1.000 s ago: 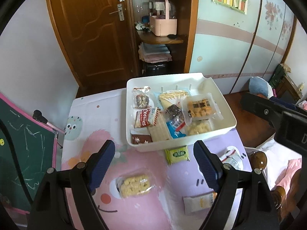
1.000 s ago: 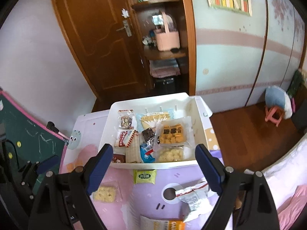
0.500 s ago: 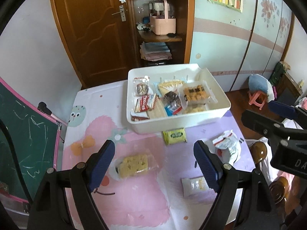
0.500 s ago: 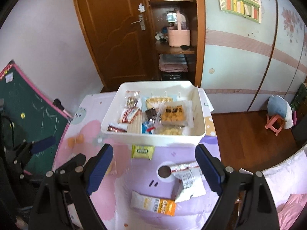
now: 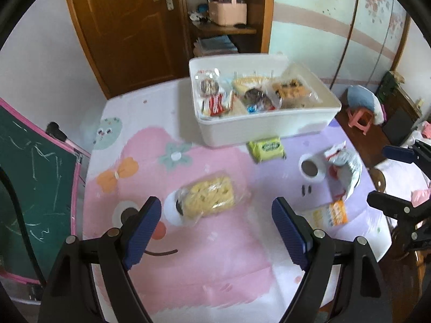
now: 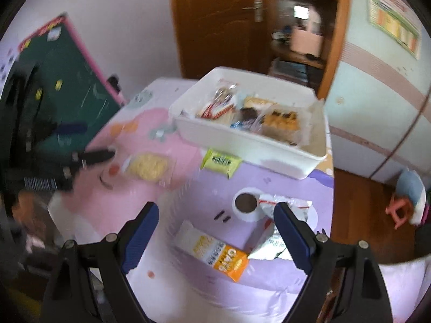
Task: Organize snacks
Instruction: 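Withdraw both tools from the tray back over the table, then grasp the rice-cracker bag with the left tool while the right tool grasps the OATS bar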
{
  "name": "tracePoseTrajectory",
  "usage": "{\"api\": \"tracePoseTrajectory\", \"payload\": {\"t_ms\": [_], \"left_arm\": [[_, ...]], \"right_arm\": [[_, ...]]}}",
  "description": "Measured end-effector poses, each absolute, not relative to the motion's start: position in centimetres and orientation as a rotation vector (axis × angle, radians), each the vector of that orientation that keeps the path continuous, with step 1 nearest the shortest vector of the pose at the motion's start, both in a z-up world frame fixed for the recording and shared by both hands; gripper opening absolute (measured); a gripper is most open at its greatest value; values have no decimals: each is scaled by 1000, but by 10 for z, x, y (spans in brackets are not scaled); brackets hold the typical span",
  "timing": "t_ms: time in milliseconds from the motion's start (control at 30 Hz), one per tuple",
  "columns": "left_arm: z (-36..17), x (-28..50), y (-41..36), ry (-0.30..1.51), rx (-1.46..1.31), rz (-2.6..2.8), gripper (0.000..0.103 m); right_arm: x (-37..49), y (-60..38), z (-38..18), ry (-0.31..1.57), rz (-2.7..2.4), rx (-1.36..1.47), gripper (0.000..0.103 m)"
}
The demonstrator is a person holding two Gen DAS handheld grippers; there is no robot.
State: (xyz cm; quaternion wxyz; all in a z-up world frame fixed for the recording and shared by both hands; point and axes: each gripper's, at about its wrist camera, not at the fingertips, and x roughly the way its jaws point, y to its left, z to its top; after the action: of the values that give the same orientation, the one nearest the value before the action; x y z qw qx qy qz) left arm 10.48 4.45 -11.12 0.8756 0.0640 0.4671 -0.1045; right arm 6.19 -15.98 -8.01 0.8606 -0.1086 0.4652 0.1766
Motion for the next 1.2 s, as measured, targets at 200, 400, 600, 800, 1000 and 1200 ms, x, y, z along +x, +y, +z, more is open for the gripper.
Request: {"api": "tracePoseTrajectory", "payload": {"t_ms": [200, 400, 600, 800, 1000, 1200], "left_arm": [[-142, 112, 64, 1026, 209, -278, 83], [-176, 126, 58, 1086, 349, -361, 83], [-200, 143, 42, 1096, 516, -429, 83], [-224, 163, 31, 1133, 625, -487, 83], [-236, 185, 26, 1170, 640, -541, 83], [-247, 206, 26, 1229, 621, -598, 83]], "right_arm": [[61, -157, -117, 1045, 410, -304, 88], [64, -152, -152, 1121, 438, -400, 87], [67, -140, -189, 1211, 459, -585, 80], [64, -126, -207, 1225, 504, -676, 79], [70, -122, -216, 1266, 537, -646, 74], [79, -126, -216, 1330, 582, -545, 53]]}}
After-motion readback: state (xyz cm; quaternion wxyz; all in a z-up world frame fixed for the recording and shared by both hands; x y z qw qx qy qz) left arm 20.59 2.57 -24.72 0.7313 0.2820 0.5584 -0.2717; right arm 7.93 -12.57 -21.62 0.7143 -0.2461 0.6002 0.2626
